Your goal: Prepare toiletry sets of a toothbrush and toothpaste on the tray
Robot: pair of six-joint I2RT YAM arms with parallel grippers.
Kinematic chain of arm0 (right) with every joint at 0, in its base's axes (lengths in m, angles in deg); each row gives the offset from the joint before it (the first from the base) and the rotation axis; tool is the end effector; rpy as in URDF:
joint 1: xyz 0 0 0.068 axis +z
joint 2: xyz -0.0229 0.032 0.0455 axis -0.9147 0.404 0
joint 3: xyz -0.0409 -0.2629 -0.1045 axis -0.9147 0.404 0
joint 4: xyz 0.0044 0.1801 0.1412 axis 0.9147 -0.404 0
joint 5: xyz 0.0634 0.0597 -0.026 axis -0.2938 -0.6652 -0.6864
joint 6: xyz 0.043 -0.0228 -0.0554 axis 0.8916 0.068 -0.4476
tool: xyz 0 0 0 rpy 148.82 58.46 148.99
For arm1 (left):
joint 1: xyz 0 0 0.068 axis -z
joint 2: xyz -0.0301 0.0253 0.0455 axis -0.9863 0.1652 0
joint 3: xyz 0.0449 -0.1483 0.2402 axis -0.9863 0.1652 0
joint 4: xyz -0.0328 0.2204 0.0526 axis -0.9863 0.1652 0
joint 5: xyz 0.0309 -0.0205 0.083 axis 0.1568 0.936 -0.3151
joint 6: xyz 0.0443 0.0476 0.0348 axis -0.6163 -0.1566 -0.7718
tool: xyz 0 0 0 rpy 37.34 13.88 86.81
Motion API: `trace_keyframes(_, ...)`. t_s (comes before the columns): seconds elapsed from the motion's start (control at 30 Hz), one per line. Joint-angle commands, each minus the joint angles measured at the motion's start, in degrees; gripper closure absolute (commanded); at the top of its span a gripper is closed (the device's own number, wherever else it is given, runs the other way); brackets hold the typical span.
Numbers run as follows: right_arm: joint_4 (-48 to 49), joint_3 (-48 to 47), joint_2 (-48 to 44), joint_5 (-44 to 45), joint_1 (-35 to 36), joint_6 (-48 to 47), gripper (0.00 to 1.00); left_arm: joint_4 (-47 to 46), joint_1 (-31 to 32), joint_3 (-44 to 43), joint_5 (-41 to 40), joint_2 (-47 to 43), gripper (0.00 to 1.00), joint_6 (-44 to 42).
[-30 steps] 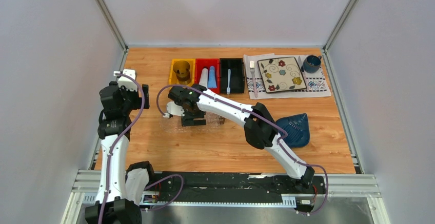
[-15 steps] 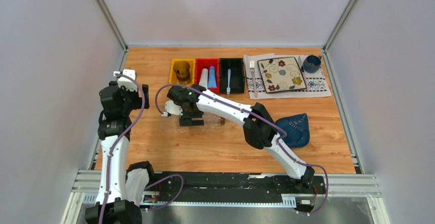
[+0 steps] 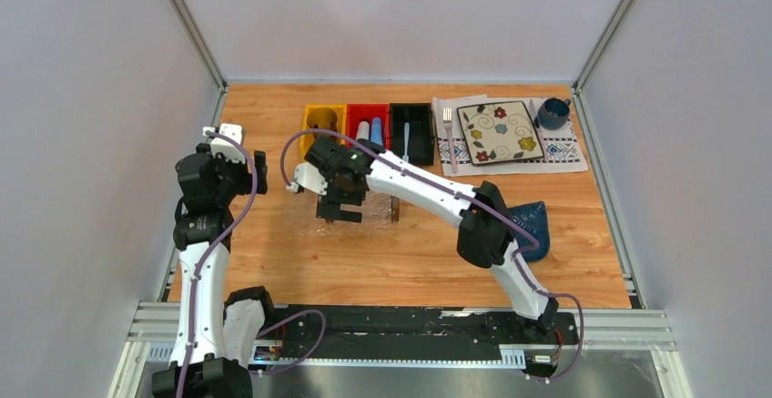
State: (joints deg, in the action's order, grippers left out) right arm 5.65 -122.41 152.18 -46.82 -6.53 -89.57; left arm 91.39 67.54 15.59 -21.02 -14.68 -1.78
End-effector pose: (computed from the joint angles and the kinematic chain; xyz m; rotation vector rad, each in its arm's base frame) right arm 0.2362 0.3921 0.2380 -1.9905 1.9615 -0.0102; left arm 0.1619 0.0214 0.3127 0.1084 1.9164 0.0158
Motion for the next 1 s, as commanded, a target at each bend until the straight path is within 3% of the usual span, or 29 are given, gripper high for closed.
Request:
trace_keyframes(0.0, 1.2, 2.2, -10.6, -3.1, -1.7, 4.9, 0.0, -1.8, -0.7, 0.2, 3.4, -0.5, 0.07, -0.4)
trace_keyframes(0.37, 9.1, 24.6, -24.0, 1.7, -10.1, 8.1, 0.04, -1.6, -0.6, 1.7, 9.4, 0.8, 0.07, -2.6)
trace_keyframes(0.7, 15.2, 34.5, -24.1, 2.2, -15.8, 6.6, 0.32, -1.4, -0.6, 2.1, 9.9, 1.0, 0.07, -3.1)
trace_keyframes(0.97, 17.1, 36.6, -21.7, -1.8, -16.7, 5.3, 0.44, -1.3, -0.7, 2.5, 9.3, 0.8, 0.07, -3.6)
